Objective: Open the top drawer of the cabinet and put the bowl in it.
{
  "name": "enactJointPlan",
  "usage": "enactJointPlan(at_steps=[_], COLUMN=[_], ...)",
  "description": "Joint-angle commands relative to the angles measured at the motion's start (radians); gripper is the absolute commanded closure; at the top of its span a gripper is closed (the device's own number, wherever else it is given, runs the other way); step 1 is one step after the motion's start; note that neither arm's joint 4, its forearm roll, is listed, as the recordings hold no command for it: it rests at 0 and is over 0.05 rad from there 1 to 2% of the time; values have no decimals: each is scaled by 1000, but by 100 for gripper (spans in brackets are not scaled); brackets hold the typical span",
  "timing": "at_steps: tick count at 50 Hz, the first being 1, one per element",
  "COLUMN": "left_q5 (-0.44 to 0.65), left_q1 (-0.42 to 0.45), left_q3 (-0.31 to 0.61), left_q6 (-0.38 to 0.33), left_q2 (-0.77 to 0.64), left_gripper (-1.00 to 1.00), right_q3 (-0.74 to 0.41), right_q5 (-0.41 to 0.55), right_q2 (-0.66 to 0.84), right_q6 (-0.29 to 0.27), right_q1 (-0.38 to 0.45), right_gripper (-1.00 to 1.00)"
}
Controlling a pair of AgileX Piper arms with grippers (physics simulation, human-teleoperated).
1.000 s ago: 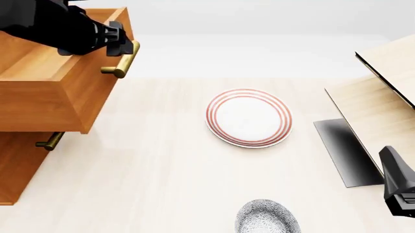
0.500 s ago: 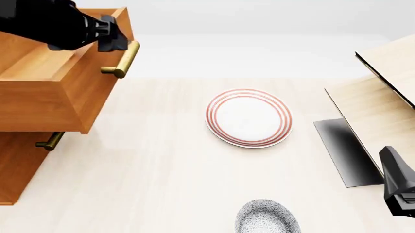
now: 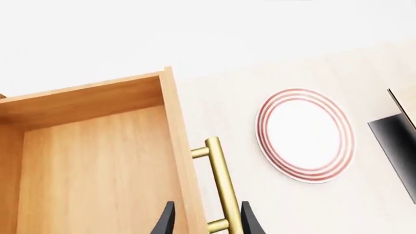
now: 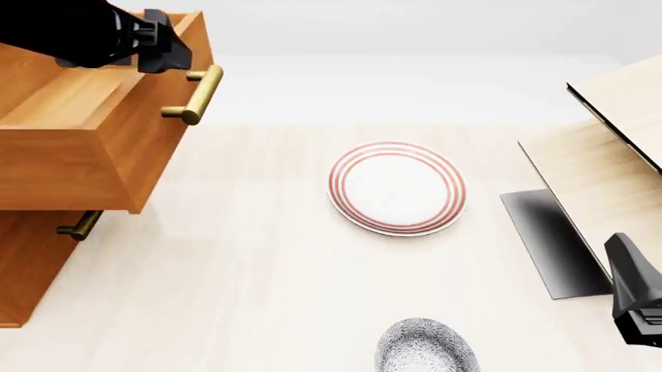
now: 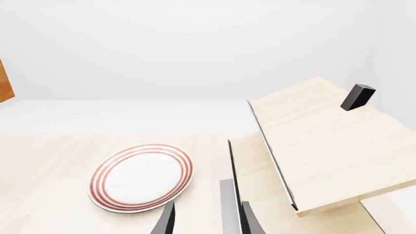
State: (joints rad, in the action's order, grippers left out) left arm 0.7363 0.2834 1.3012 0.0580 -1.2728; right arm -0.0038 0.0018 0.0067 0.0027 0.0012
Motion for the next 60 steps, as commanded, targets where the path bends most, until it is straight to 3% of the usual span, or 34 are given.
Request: enactJointPlan(at_steps=[1,36,38,39,60], left_q5=[33,124,120,127,152], left_q1=[1,62,91,79,174], left_q3=[22,65,78,75,111], left_q6=[-24,-83,-60,-86,-163], left_q2=[25,96,95,100,153], left_gripper=[-100,-100,-100,-100,-100], right_q3=[0,0,0,0,0], right_q5=[-1,-1,-1,-1,-1], right_q2=[-1,-1,-1,-1,-1], right_q6=[-1,-1,-1,-1,-1], right_q1=[0,-1,0,0,0], right_gripper=[-100,-100,-100,-100,-100])
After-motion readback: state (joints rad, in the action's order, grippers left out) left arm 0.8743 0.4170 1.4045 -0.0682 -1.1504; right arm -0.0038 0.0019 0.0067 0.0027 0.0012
